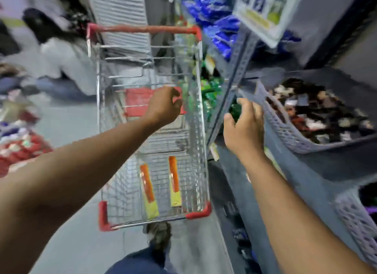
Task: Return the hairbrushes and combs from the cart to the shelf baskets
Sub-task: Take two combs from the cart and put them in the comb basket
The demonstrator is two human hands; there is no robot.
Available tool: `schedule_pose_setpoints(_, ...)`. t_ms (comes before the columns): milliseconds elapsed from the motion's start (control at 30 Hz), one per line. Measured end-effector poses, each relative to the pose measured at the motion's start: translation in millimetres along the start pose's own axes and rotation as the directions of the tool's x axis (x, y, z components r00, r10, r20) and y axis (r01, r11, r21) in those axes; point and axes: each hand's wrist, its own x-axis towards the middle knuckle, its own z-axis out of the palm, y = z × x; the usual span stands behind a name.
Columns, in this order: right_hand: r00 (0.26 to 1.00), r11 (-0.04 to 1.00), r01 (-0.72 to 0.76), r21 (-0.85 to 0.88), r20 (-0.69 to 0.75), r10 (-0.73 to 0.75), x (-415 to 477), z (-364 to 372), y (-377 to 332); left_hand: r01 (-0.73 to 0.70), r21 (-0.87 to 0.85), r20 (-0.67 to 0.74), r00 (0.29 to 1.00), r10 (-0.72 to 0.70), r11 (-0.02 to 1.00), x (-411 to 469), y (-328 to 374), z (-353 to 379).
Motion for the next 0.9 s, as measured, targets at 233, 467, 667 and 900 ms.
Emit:
schedule_pose_setpoints(233, 0.93, 0.996, -0.062, -0.063, 0.359, 0.081, 4.1, 132.5, -5.9, 0.502, -0.045, 0.116, 0.861, -0.495, 0.864, -27.8, -130.4, 38.3)
schedule_pose_setpoints(467, 0.497, 0.889, -0.375, -0.263, 0.752, 0.433, -11.4, 248.3, 52.3, 0.819, 0.093, 0.346, 0.507, -0.789, 0.567, -81.1, -211.7, 114.7)
schedule_pose_setpoints(667, 0.384, 0.805, -0.4, -0.438, 0.717, 0.581, -47.7, 312.6, 110.5, 0.864, 0.211, 0.394, 0.352, -0.849, 0.457, -119.2, -243.7, 176.4)
schedule_pose_setpoints(900, 0.379, 0.716, -0.445, -0.539, 0.611, 0.695, -68.3, 355.2, 144.6, 0.868, 0.231, 0.377, 0.336, -0.863, 0.439, -129.5, -260.9, 207.0)
